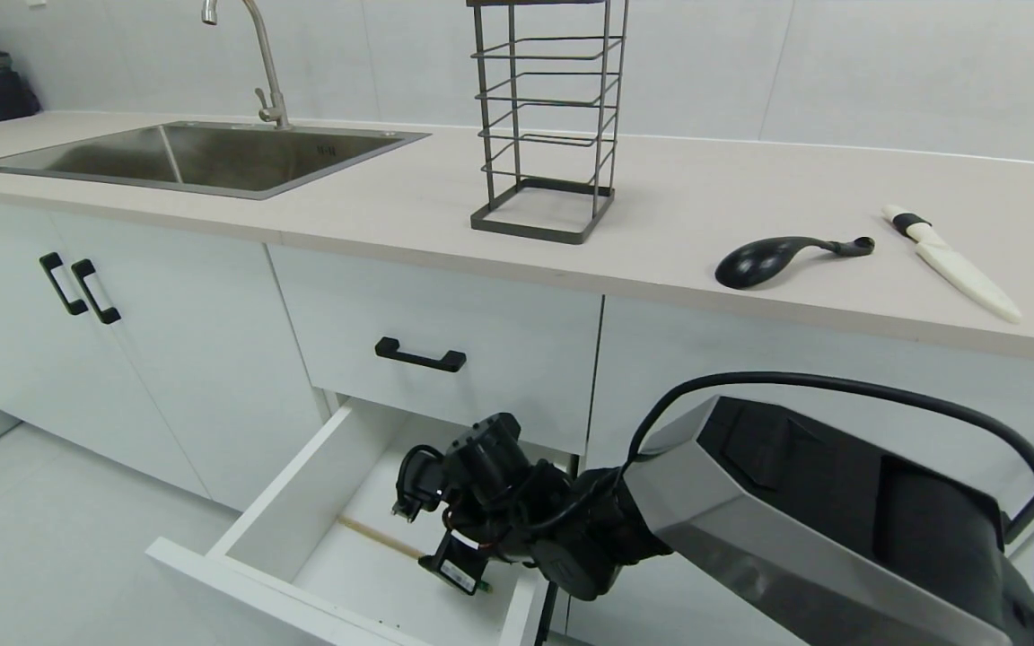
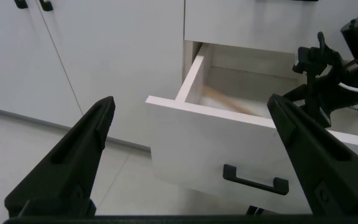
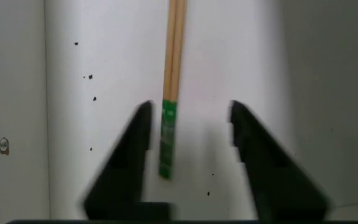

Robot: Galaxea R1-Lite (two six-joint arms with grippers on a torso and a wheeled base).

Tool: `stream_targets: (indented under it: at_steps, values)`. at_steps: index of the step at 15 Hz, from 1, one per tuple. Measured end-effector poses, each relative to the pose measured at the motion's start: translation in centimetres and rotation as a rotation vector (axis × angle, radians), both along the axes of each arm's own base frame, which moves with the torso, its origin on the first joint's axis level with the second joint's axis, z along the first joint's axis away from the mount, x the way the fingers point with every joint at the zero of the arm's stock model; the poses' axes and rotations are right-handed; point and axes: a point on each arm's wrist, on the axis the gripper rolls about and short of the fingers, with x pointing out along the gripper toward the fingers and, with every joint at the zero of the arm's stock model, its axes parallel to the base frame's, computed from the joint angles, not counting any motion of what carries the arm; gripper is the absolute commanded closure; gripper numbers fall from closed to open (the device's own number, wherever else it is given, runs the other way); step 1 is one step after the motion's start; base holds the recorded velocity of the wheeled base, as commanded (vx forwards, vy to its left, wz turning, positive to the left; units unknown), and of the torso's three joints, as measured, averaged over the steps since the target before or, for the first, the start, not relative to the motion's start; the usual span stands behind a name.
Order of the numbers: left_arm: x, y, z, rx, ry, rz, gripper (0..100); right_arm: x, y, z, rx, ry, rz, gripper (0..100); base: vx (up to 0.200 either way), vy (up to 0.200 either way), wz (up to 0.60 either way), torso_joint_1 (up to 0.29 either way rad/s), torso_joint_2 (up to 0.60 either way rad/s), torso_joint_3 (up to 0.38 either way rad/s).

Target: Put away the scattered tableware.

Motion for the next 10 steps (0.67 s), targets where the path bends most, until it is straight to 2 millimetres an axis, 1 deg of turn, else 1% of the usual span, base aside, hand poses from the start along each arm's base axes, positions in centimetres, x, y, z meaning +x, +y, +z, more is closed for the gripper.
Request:
stream_targets:
  at_steps: [4,6,10]
  values:
    - [0.0,0.0,0.0,0.0,0.0,0.0,0,-0.2,-0.4,1.7,0.016,-0.018,-0.009,0,0.0,0.0,0.0,0.0,0.0,0.0]
    - [0.0,0.0,0.0,0.0,0.0,0.0,0,-0.3,-0.5,3.0,0.035,-0.038,-0.015,0,0.0,0.0,0.0,0.0,0.0,0.0]
    - [0.0,0.0,0.0,0.0,0.0,0.0,0,-1.6,-1.8,5.2,0.103,-0.082,-0.01,0,0.0,0.0,0.0,0.0,0.0,0.0]
